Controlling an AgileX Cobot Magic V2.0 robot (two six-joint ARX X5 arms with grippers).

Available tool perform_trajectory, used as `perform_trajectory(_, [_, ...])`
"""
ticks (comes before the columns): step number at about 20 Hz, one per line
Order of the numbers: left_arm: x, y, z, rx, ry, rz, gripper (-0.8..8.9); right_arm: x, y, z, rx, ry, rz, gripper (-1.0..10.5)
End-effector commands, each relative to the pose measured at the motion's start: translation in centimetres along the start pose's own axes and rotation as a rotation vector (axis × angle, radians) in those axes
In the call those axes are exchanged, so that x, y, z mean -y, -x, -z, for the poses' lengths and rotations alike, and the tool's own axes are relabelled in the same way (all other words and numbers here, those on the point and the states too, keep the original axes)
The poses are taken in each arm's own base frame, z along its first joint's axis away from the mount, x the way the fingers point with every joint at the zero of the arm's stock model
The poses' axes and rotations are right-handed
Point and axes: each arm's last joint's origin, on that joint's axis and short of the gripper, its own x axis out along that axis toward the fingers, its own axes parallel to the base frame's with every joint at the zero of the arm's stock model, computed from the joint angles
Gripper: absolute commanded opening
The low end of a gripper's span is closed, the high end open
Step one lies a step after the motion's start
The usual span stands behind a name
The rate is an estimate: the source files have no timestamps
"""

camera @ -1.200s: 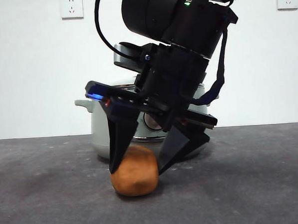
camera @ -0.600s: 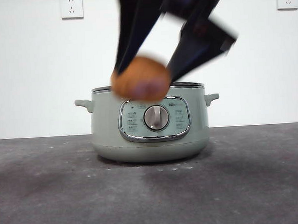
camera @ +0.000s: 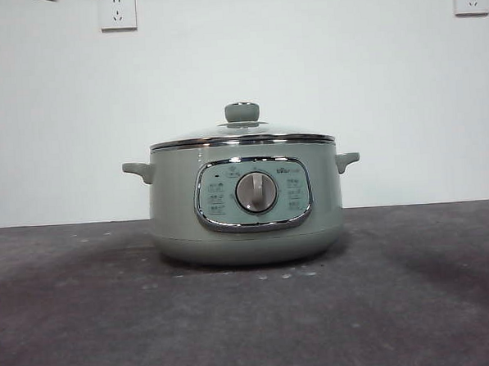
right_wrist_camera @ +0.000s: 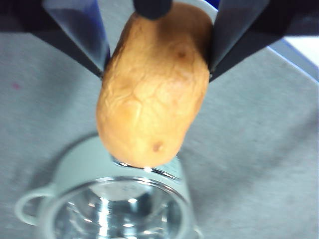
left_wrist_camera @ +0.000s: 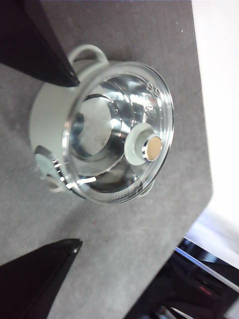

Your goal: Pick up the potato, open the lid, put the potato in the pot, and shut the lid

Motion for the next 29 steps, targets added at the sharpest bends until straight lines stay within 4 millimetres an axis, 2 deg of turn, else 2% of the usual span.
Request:
perform_trajectory(1, [0.3, -3.3, -1.6, -0.041, -0.087, -0.01, 6.59, 0.2, 0.6, 0.2, 0.01, 0.001, 0.005, -0.1])
perform_trajectory(4, [0.4, -7.9, -3.5, -0.086, -0.155, -0.053, 6.59, 0.5, 1.4, 0.5, 0.028, -0.006, 0.002, -0.1])
perform_trajectory(8, [0.6, -13.6, -4.9, -0.133, -0.192, -0.071, 6.59, 1.1, 3.1, 0.5, 0.063, -0.033, 0.038, -0.1])
perform_trajectory(11, [0.6, -17.2, -4.9, -0.152, -0.219, -0.055, 6.59, 1.5, 5.0, 0.0, 0.087, -0.037, 0.079, -0.1])
perform_trajectory(14, [0.0, -19.9, -4.2, -0.147, -0.224, -0.051, 6.59, 2.1, 7.3, -0.6, 0.101, -0.038, 0.132, -0.1])
perform_trajectory(20, [-1.0, -22.8, -2.8, -0.157, -0.222, -0.076, 6.59, 2.8, 10.1, -1.2, 0.134, -0.043, 0.208, -0.1])
perform_trajectory(24, [-1.1, -24.1, -1.9, -0.183, -0.221, -0.069, 6.59, 3.0, 10.4, -1.3, 0.144, -0.04, 0.233, -0.1])
perform_trajectory(29, [-0.8, -24.3, -1.9, -0.171, -0.227, -0.064, 6.56, 3.0, 10.4, -1.3, 0.145, -0.038, 0.244, -0.1])
